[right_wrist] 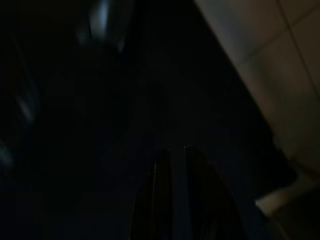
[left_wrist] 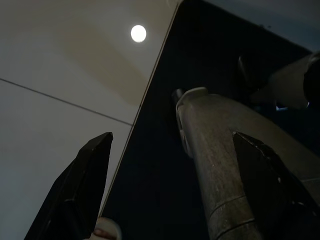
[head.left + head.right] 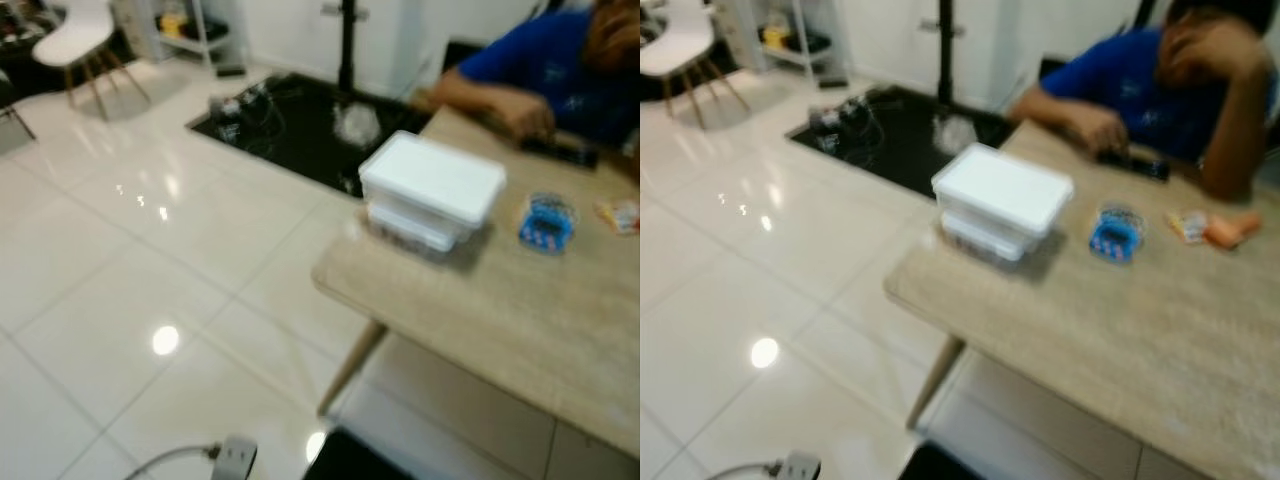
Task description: Restocking fridge
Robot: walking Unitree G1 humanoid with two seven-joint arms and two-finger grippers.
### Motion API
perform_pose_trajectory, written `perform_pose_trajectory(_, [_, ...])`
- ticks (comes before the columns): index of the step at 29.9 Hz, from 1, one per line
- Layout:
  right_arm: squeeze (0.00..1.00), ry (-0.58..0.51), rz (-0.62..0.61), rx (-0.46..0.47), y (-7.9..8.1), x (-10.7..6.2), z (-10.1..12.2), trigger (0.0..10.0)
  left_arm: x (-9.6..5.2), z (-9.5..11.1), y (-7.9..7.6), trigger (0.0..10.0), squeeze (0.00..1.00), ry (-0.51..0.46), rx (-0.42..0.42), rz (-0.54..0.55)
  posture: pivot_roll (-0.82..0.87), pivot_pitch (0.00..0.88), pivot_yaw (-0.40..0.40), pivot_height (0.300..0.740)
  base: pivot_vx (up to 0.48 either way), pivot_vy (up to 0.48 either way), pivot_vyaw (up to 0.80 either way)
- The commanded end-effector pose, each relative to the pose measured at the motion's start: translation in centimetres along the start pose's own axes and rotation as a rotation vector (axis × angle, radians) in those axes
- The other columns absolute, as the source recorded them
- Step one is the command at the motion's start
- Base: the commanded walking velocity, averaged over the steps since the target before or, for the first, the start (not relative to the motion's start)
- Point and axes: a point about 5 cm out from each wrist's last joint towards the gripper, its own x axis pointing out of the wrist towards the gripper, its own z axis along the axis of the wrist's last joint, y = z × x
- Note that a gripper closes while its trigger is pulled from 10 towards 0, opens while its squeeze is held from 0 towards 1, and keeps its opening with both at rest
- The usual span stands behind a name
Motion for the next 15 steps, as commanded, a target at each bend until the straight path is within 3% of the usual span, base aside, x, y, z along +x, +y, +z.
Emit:
perform_pose_trajectory(1, [0.0, 0.033, 0.003, 0.004, 0.07, -0.11, -1.09, 10.0, -0.31, -2.24, -0.56, 10.0, 0.0, 0.081, -0.012, -0.02, -0.06, 0.103, -0.005, 0.74, 0.0, 0.0, 0.0])
perform_pose_trajectory(15, [0.0, 0.038, 0.0, -0.005, 0.02, -0.12, -1.15, 10.0, -0.34, -2.22, -0.43, 10.0, 0.0, 0.075, -0.003, -0.012, -0.06, 0.102, -0.005, 0.74, 0.0, 0.0, 0.0])
